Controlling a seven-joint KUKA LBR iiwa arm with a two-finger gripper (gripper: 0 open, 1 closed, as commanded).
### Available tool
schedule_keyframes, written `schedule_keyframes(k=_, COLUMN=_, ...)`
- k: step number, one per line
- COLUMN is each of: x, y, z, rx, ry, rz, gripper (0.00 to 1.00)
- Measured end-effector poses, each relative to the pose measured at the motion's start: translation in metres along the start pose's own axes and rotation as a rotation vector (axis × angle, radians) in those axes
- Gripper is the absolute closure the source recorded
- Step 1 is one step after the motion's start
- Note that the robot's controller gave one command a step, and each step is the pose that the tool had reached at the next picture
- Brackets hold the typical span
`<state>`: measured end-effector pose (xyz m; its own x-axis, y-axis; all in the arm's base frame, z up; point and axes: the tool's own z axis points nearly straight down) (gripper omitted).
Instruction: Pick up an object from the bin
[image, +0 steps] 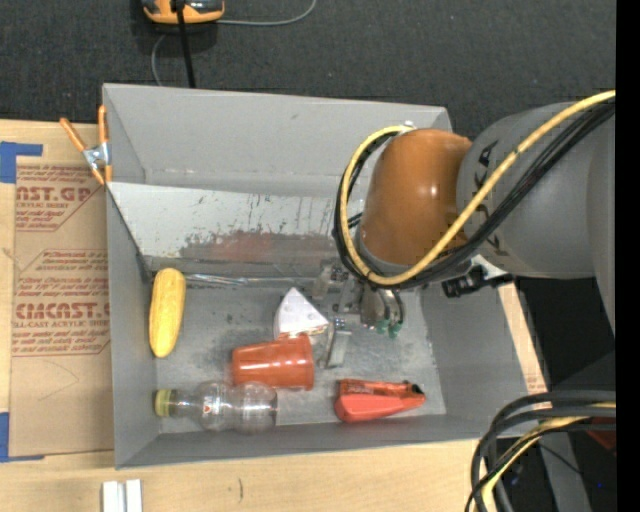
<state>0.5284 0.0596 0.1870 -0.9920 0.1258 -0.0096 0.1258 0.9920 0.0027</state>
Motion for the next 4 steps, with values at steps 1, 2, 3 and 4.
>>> schedule_keyframes(k=1, x=0.007, y=0.004, z=0.05, rx=-0.001, ry=0.0, rz=-0.009, gripper=0.0)
schedule_keyframes(k=2, x=0.007, y=0.003, z=0.064, rx=0.001, ry=0.004, rz=-0.014, gripper=0.0)
schedule_keyframes(k=3, x=0.016, y=0.042, z=0.089, rx=-0.001, ry=-0.005, rz=-0.075, gripper=0.0)
schedule_keyframes(k=4, x=0.019, y=0.051, z=0.099, rx=-0.001, ry=-0.004, rz=-0.093, gripper=0.0)
